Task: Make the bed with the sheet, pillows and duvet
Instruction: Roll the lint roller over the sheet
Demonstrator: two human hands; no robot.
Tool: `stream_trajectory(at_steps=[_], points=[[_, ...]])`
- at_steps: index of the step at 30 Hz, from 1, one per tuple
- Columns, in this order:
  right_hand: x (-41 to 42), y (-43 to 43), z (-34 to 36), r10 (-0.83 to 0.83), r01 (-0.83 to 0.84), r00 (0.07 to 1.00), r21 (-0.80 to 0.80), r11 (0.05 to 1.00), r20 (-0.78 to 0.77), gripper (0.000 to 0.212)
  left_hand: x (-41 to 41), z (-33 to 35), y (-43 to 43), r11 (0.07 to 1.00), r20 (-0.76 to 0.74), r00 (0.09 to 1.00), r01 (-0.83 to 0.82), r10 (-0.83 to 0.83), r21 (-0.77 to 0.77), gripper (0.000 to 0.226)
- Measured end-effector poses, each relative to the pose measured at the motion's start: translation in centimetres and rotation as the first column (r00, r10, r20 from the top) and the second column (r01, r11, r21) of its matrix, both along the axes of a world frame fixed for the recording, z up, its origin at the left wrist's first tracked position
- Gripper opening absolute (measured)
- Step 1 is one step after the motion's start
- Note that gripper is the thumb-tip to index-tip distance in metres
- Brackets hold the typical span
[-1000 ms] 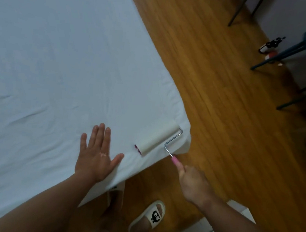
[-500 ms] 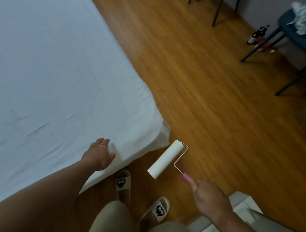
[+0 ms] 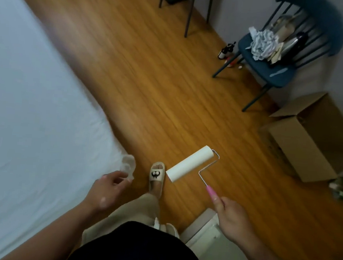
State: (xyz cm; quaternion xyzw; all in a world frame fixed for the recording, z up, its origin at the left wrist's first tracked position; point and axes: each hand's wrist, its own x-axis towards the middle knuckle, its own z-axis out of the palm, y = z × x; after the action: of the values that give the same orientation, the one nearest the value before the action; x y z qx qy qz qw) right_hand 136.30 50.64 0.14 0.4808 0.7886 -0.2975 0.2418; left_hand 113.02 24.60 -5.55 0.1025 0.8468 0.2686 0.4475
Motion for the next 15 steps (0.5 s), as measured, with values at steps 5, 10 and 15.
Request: stream_trajectory(at_steps=[5,10,15], points=[[-6.7,9.1,0.8,-0.016,0.016,0.999,-0.007,1.0,0.038,0.041,-8.5,-0.7,9.5,0.99,0.02,0.991,0.135,-0.134,-0.028,0.033],[-14.6,17.7,2.7,-0.008,0.004,0.998,0.06,0.998,0.069,0.027,-20.9,2.1,19.8,0.988,-0.044,0.988,0.15,-0.148,0.04,0.04],[-27.8,26.2,2.3,0.046,-0.047,0.998,0.036,0.998,0.045,0.025,-32.9,2.9,27.2,0.998,-0.019,1.0,-0.022,0.023,0.061,0.044]])
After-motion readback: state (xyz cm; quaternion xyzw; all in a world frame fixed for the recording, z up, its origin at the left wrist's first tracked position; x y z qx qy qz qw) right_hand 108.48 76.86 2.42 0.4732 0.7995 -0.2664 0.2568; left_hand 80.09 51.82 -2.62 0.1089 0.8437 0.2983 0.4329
